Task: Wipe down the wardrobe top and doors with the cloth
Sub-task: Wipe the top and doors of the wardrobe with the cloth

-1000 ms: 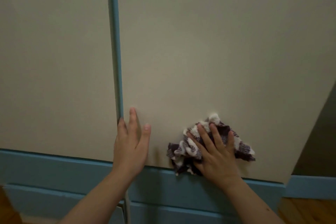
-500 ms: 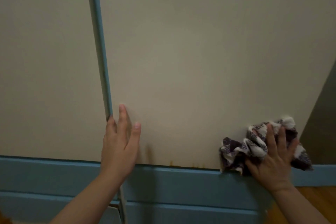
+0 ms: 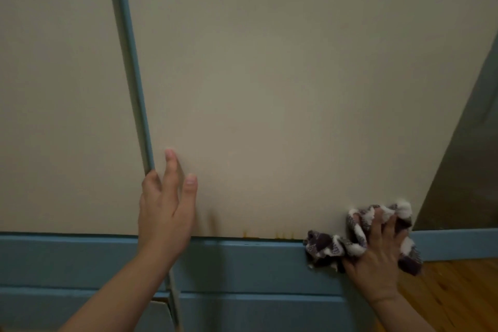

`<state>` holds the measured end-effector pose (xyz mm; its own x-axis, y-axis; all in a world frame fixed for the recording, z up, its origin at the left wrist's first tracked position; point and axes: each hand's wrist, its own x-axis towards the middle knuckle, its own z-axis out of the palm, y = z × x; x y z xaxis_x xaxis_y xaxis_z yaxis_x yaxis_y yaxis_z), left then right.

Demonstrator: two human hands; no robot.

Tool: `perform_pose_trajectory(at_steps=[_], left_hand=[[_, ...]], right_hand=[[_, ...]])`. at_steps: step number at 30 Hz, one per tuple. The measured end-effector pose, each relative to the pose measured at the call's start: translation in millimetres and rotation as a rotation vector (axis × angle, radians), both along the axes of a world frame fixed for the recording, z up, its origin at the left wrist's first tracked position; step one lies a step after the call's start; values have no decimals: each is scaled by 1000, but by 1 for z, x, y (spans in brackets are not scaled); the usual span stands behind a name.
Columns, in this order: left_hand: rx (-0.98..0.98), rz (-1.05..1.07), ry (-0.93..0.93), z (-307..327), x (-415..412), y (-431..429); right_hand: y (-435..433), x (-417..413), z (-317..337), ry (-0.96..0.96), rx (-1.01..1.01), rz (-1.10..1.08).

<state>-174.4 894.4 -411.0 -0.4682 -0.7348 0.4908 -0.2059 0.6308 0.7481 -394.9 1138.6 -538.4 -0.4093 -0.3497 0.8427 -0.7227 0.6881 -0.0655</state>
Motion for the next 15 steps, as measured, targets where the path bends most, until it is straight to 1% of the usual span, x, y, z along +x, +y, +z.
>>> perform_pose_trajectory(at_steps=[2, 6, 10, 15], left_hand=[[12, -15, 28, 0, 4, -2], [78, -56, 105, -3, 8, -7], [211, -179, 303, -3, 13, -10], [299, -277, 352, -2, 19, -17]], right_hand=[[-14, 2, -6, 42, 33, -15], [-53, 24, -3, 197, 76, 22], [-88, 44, 4, 305, 155, 85], [-126, 64, 10, 418, 181, 144]])
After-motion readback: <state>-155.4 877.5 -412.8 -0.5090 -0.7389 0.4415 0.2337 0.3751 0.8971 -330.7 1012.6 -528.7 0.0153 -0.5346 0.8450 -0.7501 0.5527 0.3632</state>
